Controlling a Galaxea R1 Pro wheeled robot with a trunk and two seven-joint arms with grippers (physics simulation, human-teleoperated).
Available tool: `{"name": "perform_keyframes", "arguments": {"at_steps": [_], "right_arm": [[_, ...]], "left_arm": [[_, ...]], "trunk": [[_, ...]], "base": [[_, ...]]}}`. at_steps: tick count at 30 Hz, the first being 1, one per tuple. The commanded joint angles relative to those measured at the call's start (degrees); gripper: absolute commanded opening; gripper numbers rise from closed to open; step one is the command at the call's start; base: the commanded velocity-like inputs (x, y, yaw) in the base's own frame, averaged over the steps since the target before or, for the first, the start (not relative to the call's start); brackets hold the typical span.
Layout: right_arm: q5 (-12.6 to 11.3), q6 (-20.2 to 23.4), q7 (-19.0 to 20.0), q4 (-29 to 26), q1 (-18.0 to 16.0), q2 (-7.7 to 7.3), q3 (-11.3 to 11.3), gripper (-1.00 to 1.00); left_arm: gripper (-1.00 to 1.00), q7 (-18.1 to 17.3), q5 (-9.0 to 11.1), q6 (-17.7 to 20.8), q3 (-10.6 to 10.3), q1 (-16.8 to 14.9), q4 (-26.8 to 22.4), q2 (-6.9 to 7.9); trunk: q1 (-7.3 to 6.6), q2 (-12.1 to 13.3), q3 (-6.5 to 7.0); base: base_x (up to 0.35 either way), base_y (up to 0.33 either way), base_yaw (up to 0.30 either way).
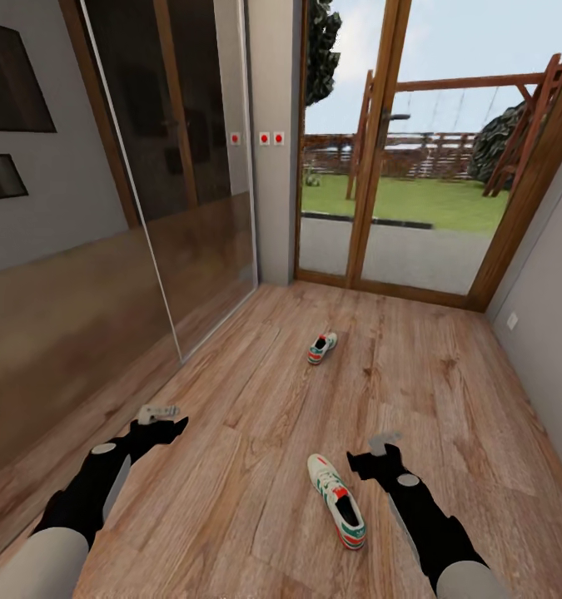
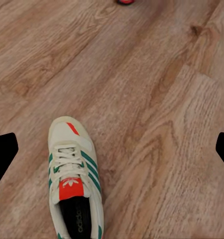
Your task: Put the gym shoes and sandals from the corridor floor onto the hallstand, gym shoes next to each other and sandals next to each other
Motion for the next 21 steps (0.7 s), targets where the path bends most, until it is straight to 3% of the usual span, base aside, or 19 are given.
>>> {"name": "perform_keyframes", "arguments": {"at_steps": [1,8,16,21], "right_arm": [[1.11,0.17,-0.17,-0.26,-0.04,0.32,-0.40,1.00],[3.53,-3.21,-3.33,5.05,-0.11,1.08,-0.40,1.00],[4.23,-16.62,-3.91,13.50,-0.12,1.04,-0.45,1.00],[4.32,-22.15,-3.98,15.67,-0.12,0.91,-0.42,1.00]], "left_arm": [[1.00,-0.48,-0.57,0.58,-0.16,-0.04,-0.51,-0.06],[1.00,-0.48,-0.51,1.88,-1.69,-0.08,-2.16,-0.41],[1.00,-0.48,-0.47,2.12,-1.95,-0.09,-2.47,-0.69],[1.00,-0.48,-0.49,2.15,-1.98,-0.09,-2.51,-0.86]], "trunk": [[0.21,-0.44,-0.24],[1.75,-3.25,-1.49],[3.51,-6.45,-2.93],[4.61,-8.46,-3.83]], "base": [[0.000,0.000,0.000],[0.000,0.000,0.000],[0.000,0.000,0.000],[0.000,0.000,0.000]]}}
